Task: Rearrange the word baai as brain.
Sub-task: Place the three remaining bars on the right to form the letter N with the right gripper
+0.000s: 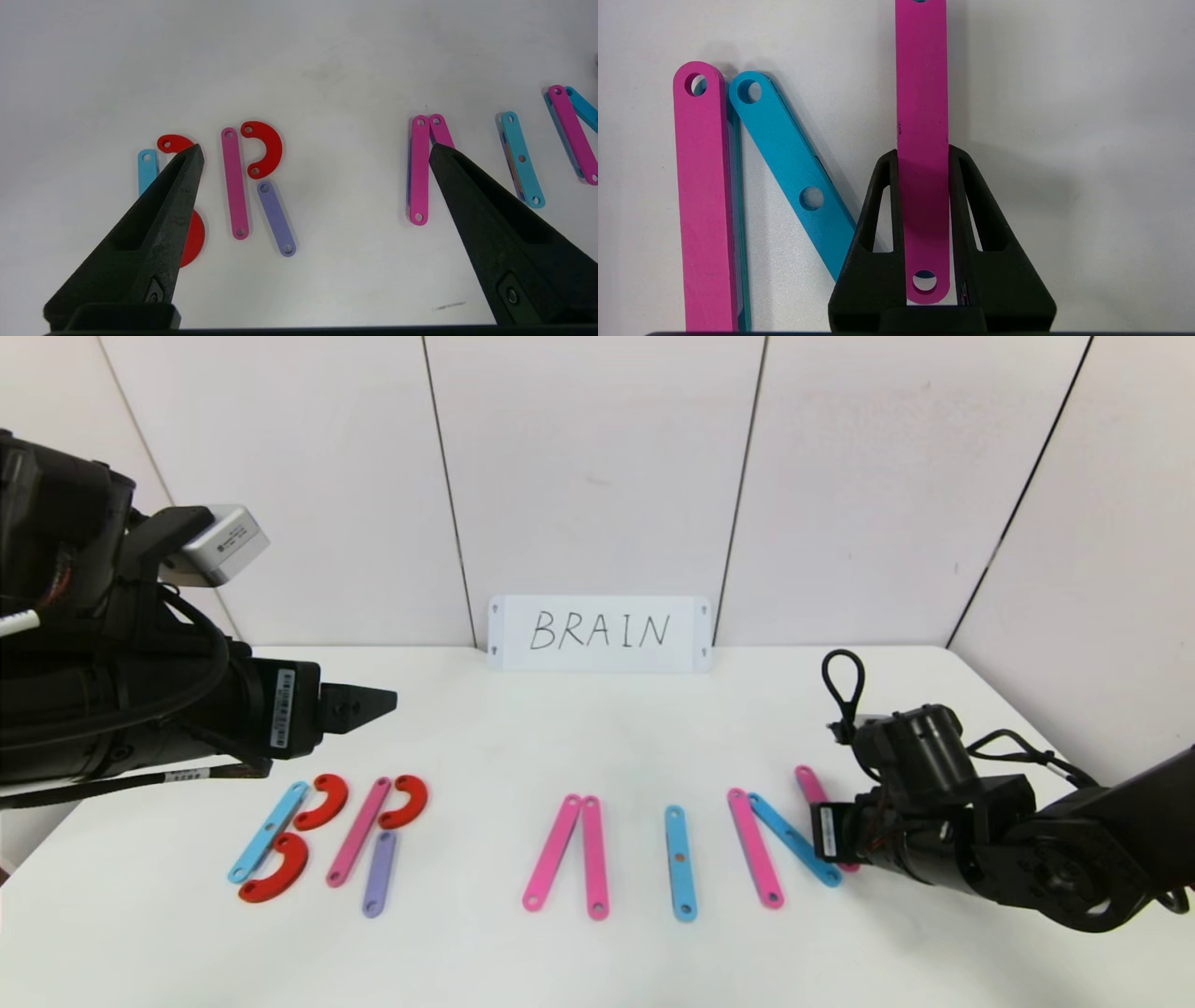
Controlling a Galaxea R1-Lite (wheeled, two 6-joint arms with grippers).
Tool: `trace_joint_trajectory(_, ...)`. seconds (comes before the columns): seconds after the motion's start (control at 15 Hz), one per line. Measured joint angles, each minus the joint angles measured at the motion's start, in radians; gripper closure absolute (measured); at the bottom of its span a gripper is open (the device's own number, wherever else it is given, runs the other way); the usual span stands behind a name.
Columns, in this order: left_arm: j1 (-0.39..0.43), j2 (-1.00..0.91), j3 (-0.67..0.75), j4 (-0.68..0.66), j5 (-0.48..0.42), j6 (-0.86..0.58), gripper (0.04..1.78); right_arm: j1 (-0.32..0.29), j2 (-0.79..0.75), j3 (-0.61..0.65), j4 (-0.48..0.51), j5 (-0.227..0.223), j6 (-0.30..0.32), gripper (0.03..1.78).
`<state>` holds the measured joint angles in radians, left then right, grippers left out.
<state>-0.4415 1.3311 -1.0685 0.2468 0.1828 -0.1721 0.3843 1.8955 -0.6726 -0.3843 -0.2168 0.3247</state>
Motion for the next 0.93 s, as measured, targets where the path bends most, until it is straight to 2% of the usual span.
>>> trace_joint_trajectory(0.93,0.000,-0.002,0.000,0.000,0.000,0.000,0.13,-0.011,0.014,-0.005,-0.020,-0.004,0.000,1.51)
